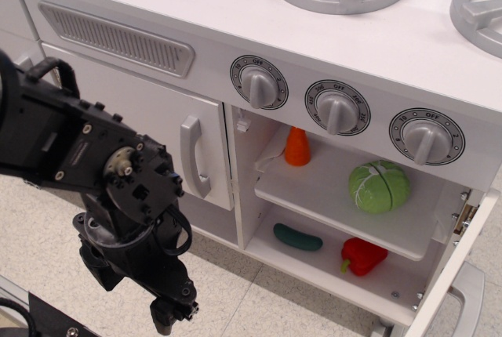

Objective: Close oven

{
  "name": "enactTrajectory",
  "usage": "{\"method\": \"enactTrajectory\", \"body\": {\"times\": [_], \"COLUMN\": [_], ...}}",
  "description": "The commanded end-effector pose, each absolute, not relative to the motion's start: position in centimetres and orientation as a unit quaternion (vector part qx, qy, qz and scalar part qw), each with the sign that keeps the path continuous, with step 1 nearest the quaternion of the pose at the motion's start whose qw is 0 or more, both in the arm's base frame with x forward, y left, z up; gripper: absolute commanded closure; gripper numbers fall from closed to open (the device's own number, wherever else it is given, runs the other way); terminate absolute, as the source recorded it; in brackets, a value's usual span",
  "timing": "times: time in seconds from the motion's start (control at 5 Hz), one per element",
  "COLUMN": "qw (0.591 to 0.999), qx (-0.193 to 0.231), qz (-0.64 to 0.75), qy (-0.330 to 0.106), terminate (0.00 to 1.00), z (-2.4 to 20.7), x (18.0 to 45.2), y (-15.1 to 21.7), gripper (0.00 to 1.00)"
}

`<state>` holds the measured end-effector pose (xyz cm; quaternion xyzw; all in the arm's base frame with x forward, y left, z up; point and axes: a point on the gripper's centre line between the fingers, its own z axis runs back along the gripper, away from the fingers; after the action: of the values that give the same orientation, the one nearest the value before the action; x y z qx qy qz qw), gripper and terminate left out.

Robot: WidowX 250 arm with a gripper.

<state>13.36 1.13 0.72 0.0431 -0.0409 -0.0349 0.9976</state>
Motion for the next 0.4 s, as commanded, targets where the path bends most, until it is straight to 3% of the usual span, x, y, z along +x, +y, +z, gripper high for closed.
{"method": "enactTrajectory", "body": {"times": [0.0,0.2], "qw": [0.998,0.998], "qx": [0.043,0.019], "qz": [-0.035,-0.013], "qy": [-0.041,-0.050], "terminate": [0.00,0.00], "z": [0.7,2.1], "x": [13.4,14.9], "y": [1.1,-0.5], "gripper": [0.00,0.00]}}
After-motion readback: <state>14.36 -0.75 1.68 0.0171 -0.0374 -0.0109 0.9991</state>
